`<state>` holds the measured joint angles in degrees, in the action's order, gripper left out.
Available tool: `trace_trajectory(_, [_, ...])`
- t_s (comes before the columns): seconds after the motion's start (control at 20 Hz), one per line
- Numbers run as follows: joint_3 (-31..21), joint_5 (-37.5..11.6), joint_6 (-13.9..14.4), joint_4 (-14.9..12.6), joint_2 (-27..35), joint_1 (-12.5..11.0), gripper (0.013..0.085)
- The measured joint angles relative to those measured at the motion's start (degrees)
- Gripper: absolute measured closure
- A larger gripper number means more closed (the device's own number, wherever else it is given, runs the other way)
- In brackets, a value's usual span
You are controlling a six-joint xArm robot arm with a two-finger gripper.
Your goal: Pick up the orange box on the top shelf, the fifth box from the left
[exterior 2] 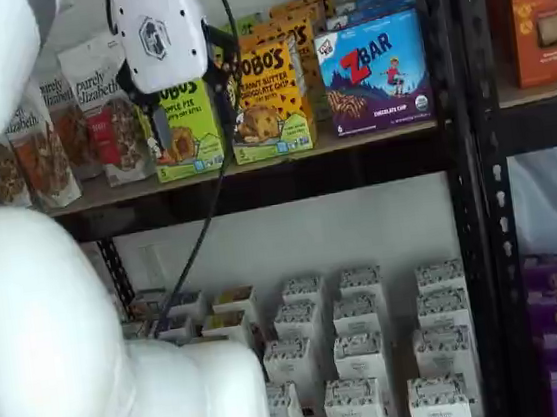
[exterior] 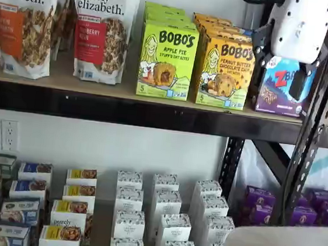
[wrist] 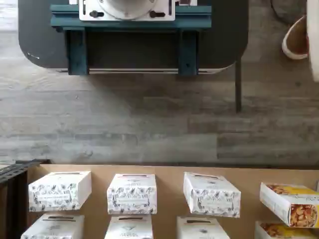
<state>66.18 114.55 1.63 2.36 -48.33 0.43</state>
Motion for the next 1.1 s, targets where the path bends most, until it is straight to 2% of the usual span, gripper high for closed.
trace_trajectory(0.15, [0.7, 1.5, -1.2, 2.8, 0.8, -2.5, 0.013])
trace_trajectory(0.25, [0.8, 1.7, -1.4, 3.2, 0.9, -2.8, 0.013])
trace_trajectory(0.4, [0.8, 1.7, -1.1, 2.9, 0.9, -2.4, 0.013])
trace_trajectory(0.65, [0.4, 0.2, 1.3, -0.9, 0.6, 1.7, 0.013])
trace_trajectory(0.85, [0.5, -1.5, 1.0, -0.7, 1.0, 1.3, 0.013])
trace_trajectory(1.1, [1.7, -4.4, 1.2, -2.0, 3.0, 2.0, 0.013])
